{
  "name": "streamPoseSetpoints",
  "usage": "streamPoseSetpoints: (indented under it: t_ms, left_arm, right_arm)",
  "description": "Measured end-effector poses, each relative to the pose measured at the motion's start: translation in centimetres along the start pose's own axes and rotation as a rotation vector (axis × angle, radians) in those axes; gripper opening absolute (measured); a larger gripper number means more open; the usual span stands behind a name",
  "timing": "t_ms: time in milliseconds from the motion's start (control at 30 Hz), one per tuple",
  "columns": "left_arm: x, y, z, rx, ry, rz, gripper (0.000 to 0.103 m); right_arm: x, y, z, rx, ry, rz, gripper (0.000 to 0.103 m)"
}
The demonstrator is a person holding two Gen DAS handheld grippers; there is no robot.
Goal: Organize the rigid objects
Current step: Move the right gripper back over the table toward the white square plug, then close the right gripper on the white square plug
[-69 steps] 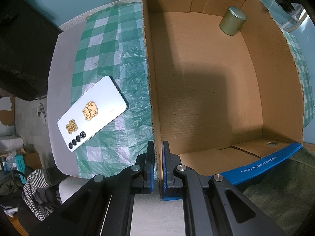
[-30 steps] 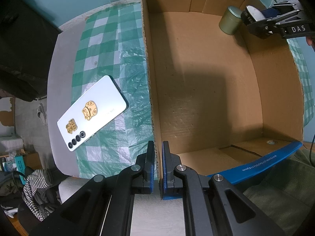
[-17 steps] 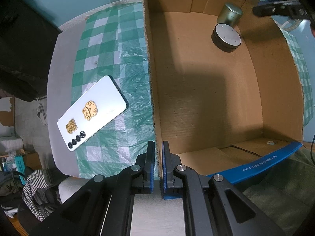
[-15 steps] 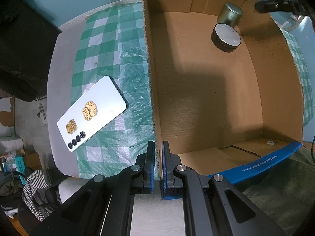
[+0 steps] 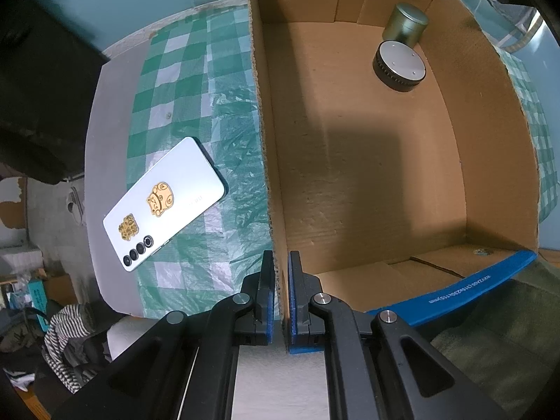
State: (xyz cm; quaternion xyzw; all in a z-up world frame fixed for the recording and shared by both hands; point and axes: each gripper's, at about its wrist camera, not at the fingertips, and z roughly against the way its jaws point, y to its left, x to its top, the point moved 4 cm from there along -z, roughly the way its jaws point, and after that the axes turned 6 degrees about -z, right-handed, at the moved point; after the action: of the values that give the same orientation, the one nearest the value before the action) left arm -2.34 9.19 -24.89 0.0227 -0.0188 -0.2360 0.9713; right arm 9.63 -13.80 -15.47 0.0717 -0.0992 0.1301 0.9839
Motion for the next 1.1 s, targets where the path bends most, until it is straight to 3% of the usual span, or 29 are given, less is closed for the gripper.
streamPoseSetpoints:
  t_ms: [767, 1100]
  left_arm:
    - [-0.1, -0.2, 0.2, 0.008, 0.010, -0.007, 0.007]
    - [-0.3, -0.2, 0.3, 0.006, 0.011, -0.004, 0.007]
  right_arm:
    - [-3.7, -7.3, 3.2, -0.048, -0.011, -0.154, 0.062]
    - [-7.0, -13.5, -0.1, -0.100, 0.040, -0.253, 0.062]
